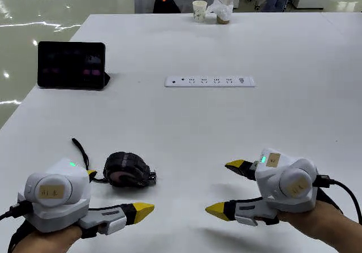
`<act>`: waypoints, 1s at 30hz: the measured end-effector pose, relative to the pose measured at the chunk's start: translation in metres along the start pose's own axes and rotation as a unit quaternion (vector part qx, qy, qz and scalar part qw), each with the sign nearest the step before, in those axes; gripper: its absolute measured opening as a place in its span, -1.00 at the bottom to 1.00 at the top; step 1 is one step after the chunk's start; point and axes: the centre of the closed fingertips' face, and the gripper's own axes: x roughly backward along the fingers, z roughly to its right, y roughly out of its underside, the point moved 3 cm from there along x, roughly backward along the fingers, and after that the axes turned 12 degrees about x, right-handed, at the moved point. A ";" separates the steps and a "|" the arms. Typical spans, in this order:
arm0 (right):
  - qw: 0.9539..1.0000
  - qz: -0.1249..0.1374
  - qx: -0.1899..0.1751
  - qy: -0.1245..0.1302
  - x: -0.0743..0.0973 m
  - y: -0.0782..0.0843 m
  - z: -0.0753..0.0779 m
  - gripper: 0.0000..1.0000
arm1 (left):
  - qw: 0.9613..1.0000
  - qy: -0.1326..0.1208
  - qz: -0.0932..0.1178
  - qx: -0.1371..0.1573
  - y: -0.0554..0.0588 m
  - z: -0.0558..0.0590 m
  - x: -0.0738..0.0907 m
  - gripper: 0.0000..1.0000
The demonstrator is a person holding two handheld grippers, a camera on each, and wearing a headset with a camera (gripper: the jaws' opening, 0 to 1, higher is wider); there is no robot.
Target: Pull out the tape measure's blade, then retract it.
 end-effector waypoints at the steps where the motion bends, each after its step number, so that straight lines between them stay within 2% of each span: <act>1: 1.000 0.001 -0.001 0.001 0.002 0.001 -0.001 0.25 | 1.000 0.000 -0.001 -0.002 0.001 0.000 0.001 0.86; 6: 1.000 0.002 -0.009 0.007 0.011 0.008 -0.005 0.35 | 1.000 0.004 0.002 -0.011 0.004 0.003 0.007 0.96; 13: 0.999 0.009 -0.033 0.017 0.020 0.013 -0.010 0.50 | 0.999 0.020 0.010 -0.035 0.004 0.010 0.014 0.98; 26: 0.998 0.019 -0.055 0.035 0.034 0.016 -0.014 0.74 | 0.998 0.040 0.028 -0.039 0.004 0.014 0.026 0.98; 30: 0.997 0.024 -0.060 0.040 0.038 0.017 -0.017 0.82 | 0.998 0.043 0.036 -0.030 0.005 0.013 0.030 0.98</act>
